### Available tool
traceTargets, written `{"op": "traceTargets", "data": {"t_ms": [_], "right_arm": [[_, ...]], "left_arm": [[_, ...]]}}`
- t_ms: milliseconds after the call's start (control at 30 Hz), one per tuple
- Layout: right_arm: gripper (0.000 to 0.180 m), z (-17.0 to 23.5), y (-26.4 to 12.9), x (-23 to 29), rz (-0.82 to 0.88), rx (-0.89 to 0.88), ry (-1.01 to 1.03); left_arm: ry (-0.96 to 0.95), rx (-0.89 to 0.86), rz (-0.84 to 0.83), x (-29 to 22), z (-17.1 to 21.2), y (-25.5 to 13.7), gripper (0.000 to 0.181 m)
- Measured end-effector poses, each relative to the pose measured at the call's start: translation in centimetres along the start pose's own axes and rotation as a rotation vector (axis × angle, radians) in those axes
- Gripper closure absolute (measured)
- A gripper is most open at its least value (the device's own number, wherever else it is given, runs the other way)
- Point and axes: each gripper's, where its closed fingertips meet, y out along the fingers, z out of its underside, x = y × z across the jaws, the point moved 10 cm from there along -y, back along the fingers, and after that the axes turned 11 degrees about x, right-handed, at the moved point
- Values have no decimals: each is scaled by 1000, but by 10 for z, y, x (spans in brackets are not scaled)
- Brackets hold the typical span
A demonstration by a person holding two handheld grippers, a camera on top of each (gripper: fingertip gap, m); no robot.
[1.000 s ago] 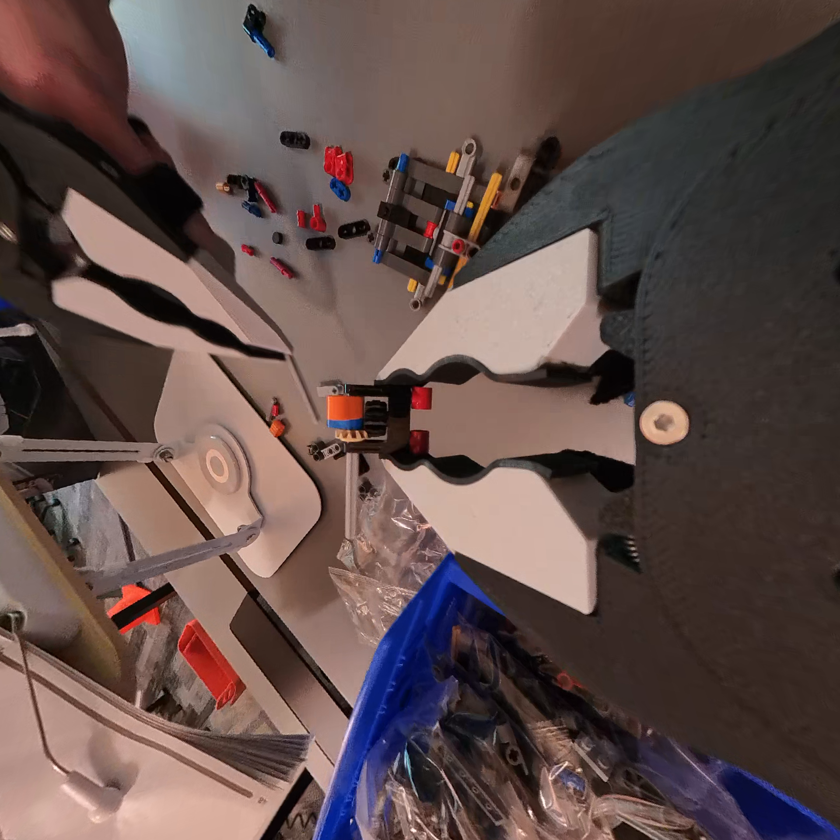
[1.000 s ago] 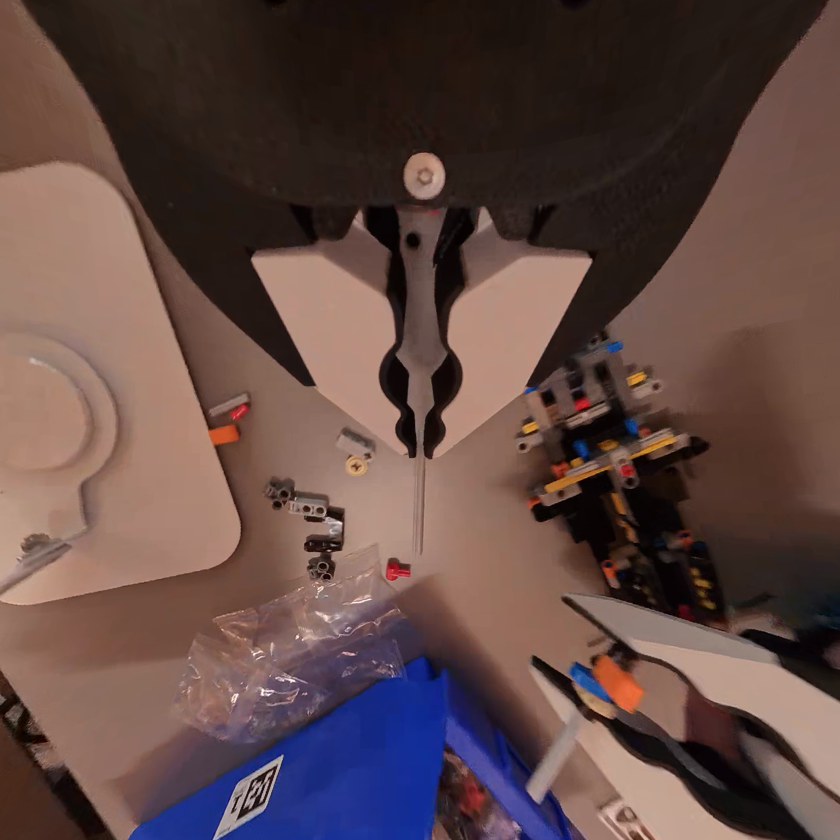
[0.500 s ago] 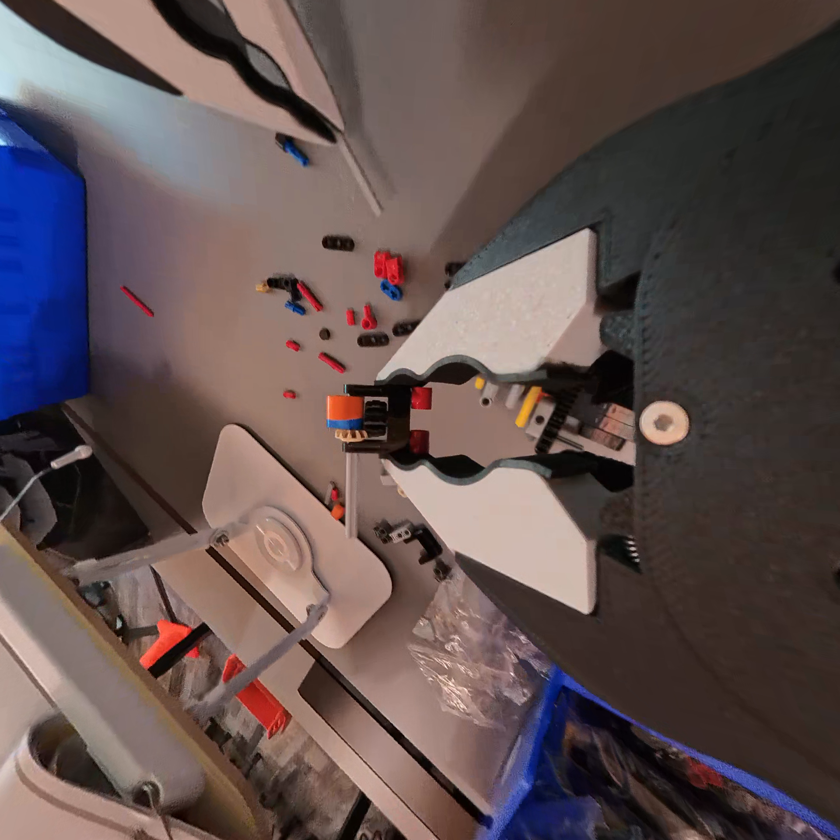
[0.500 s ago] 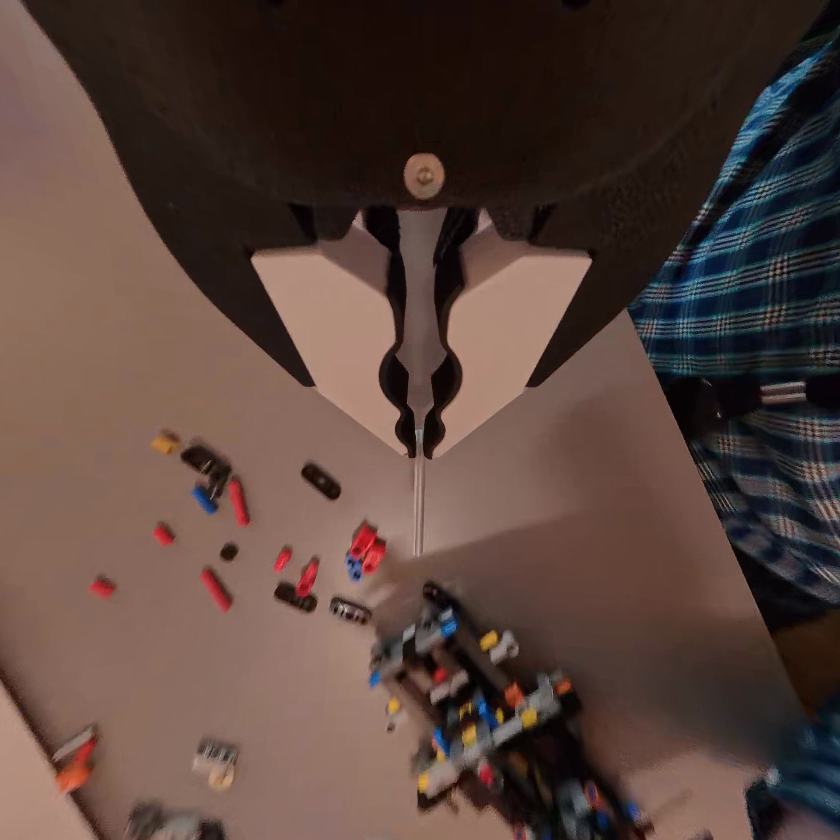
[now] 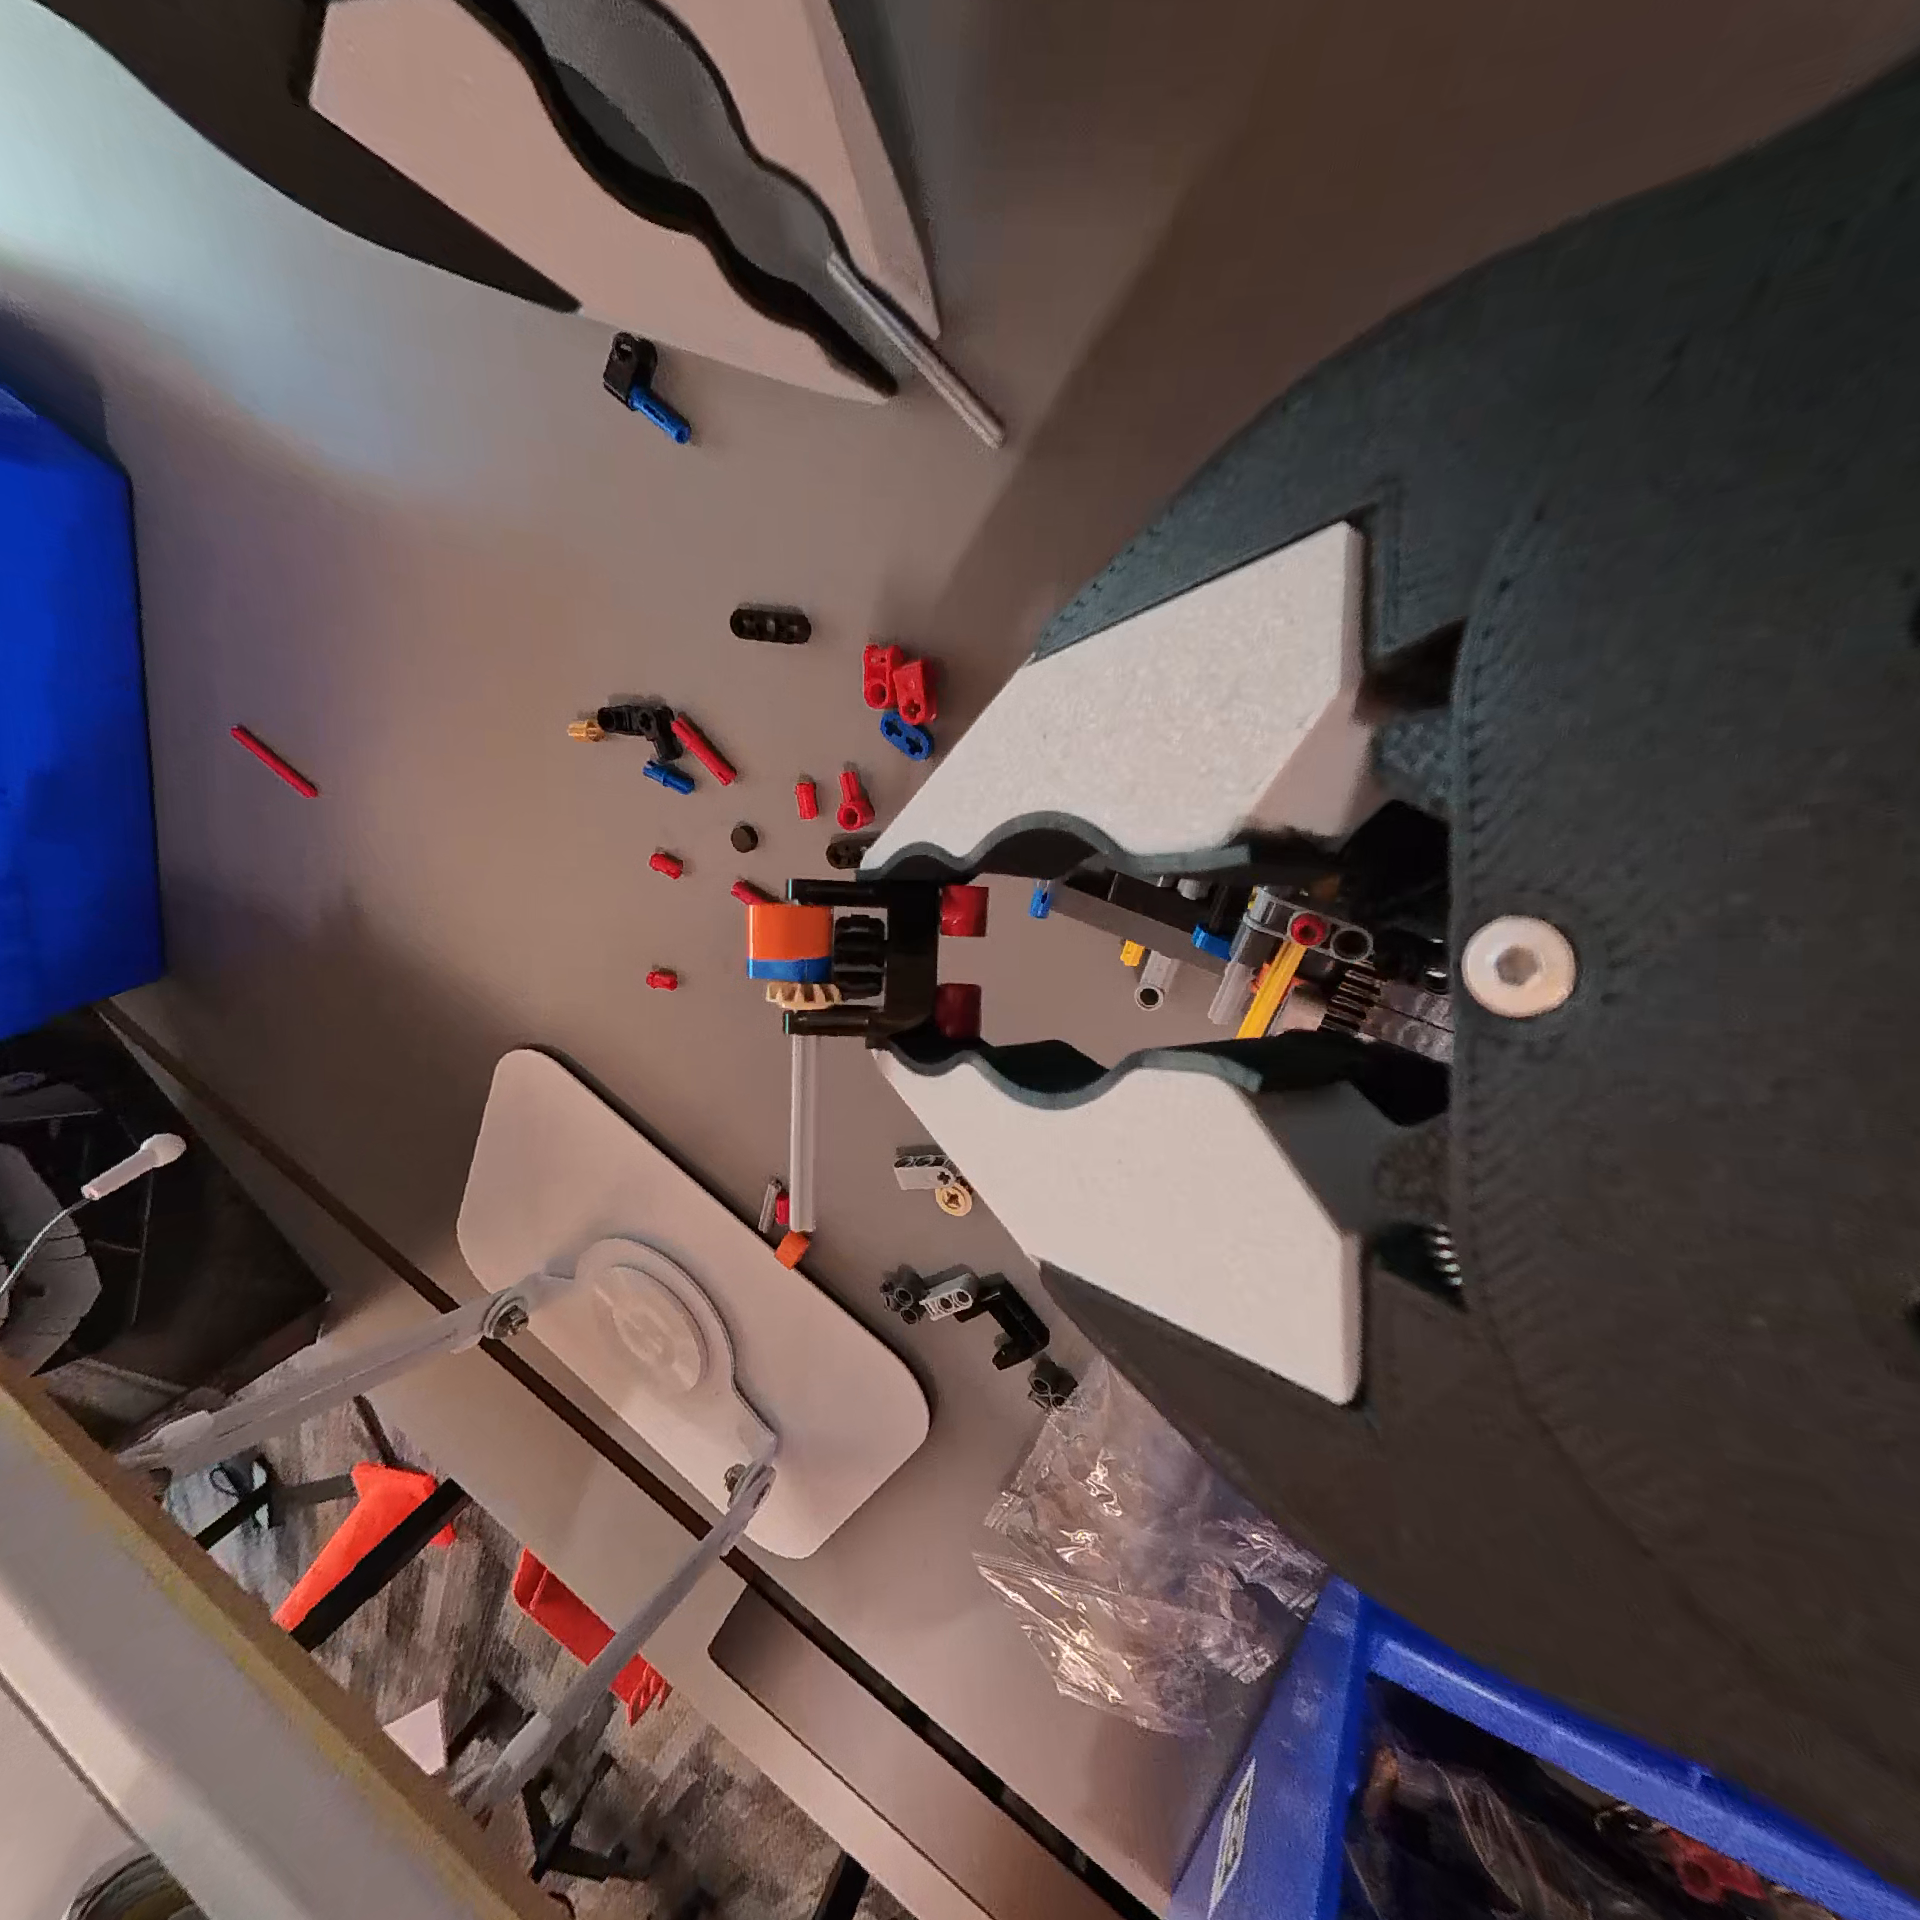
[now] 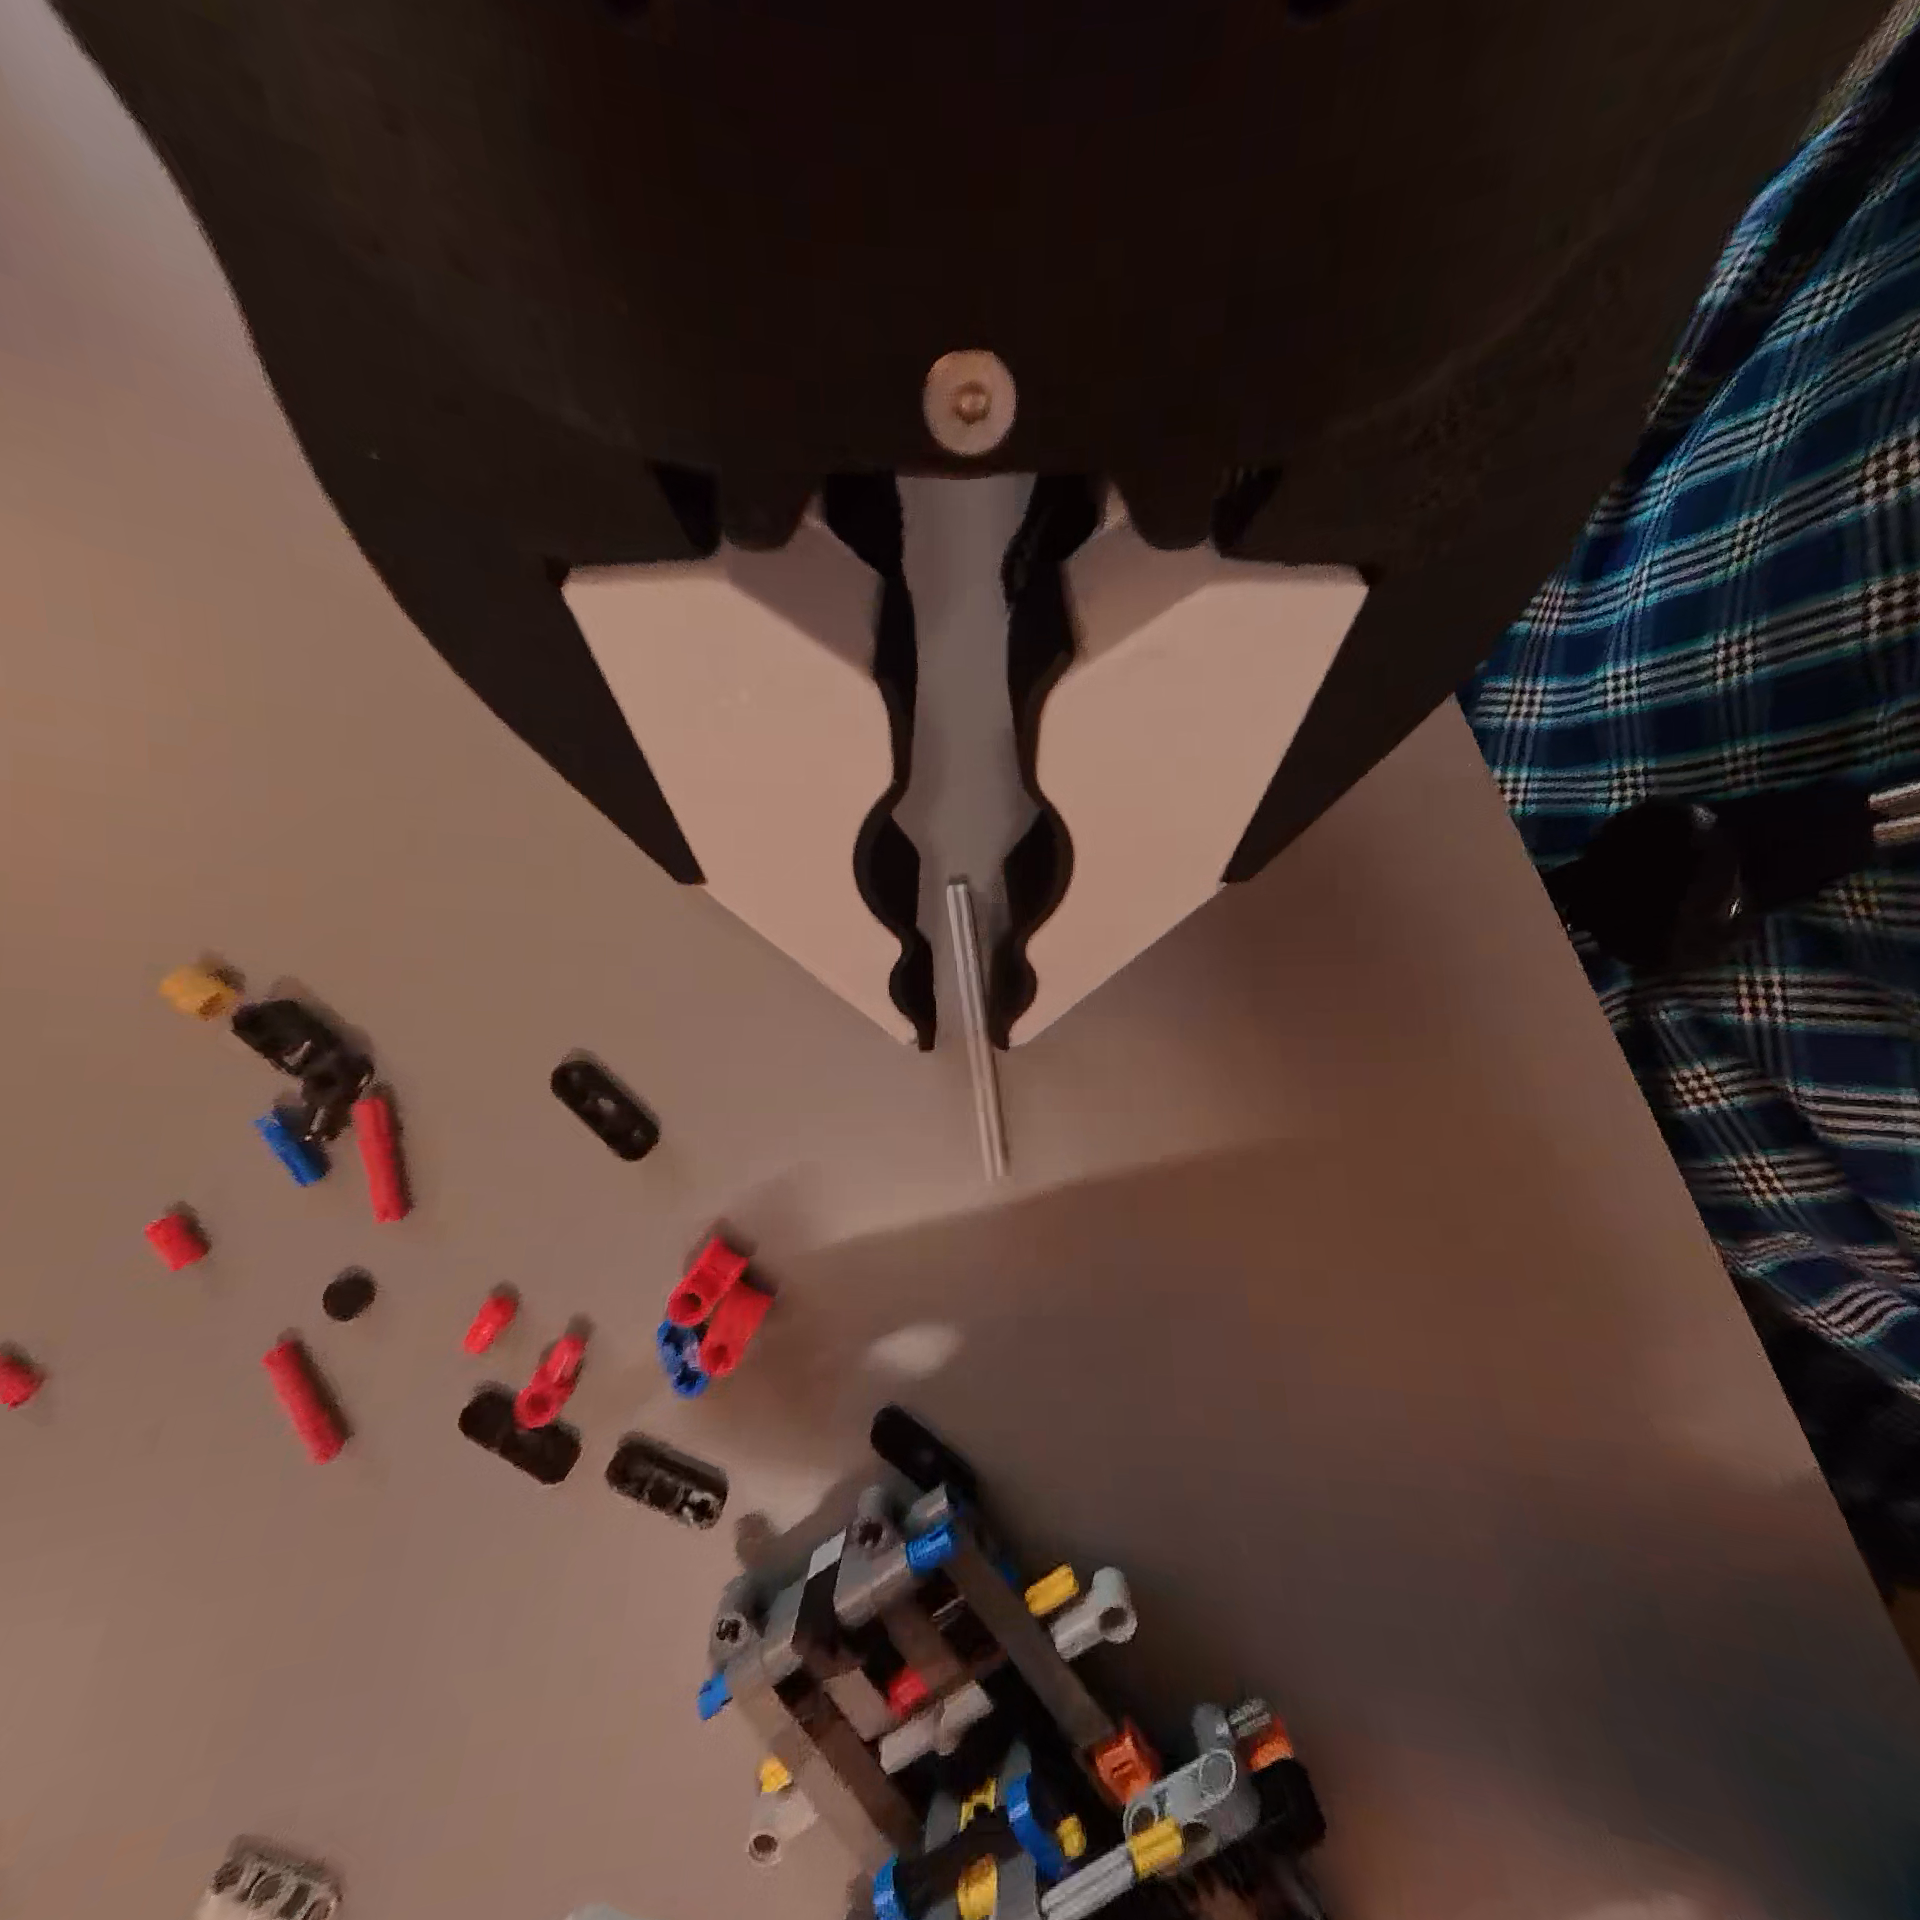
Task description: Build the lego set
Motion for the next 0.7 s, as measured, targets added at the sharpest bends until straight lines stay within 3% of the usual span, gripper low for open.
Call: {"op": "traceTargets", "data": {"t_ms": [200,533,700], "right_arm": [[180,-1,4,-6,-61,-73,73],[180,-12,-11,-17,-170,-489,316],[180,-16,-7,-24,-232,-599,399]], "left_arm": [[-5,-15,9,1,0,1,156],[54,26,-31,-8,-2,8,155],[117,61,-76,-16,-6,14,155]]}}
